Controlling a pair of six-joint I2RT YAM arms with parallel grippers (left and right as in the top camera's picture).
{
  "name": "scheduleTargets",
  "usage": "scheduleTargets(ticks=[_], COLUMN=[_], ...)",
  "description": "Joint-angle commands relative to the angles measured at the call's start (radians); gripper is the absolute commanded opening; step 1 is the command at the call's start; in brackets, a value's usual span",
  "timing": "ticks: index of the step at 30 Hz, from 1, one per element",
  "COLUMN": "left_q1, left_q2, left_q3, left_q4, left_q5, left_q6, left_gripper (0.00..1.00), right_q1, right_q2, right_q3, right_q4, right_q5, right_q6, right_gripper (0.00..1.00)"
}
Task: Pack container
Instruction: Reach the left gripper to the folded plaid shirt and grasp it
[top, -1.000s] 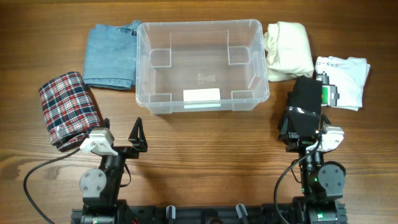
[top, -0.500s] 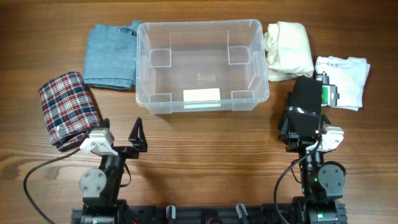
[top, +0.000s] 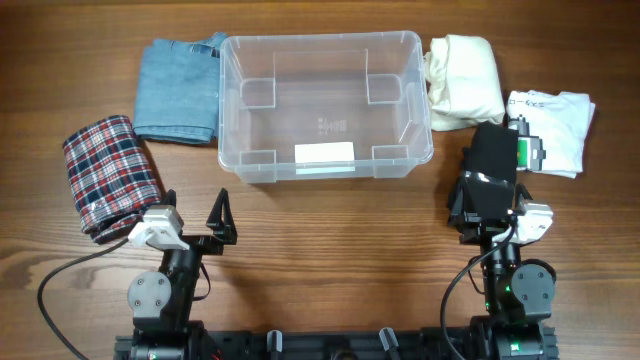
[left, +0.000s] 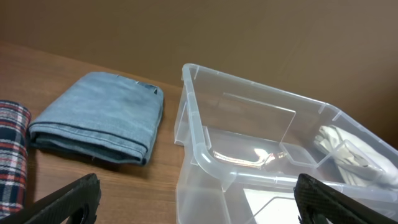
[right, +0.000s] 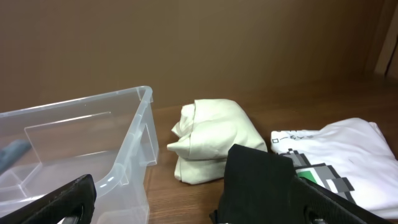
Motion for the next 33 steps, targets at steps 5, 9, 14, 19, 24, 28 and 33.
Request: scheduleTargets(ticks=[5,9,14,19,24,28,33], left_q1=[0.007,0.007,0.007,0.008,0.013,0.122,0.417], left_q2=[0.001,0.065,0.311,0.546,0.663,0.757,0.912], left_q3=[0.071,0.248,0.581,0.838,0.889,0.889,0.891], left_q4=[-0.089,-0.215,-0.482,-0.680,-0.653,-0.650,-0.597], left_q5=[-0.029,-0.130,-0.275,-0.280,-0.386,-0.449,-0.225], left_q6=[-0.152,-0.151,-0.144,-0.043,0.012,-0.068,-0.071], left_gripper=[1.00,0.99,1.00,1.00,1.00,1.00,1.00], right_q1=[0.005,0.005,0.005,0.005,0.005,0.005,0.005], right_q2=[0.009,0.009,0.009,0.009,0.009,0.009,0.009], right_q3=[-0.001,-0.001,-0.001,-0.001,-0.001,-0.001,-0.001], right_q4=[0.006,0.006,0.006,0.006,0.006,0.006,0.006], right_q5=[-0.016,-0.016,-0.016,-0.016,-0.016,-0.016,-0.016], right_q6=[-0.013,-0.013,-0.012,-0.013,-0.013,-0.013,-0.013], right_gripper=[1.00,1.00,1.00,1.00,1.00,1.00,1.00])
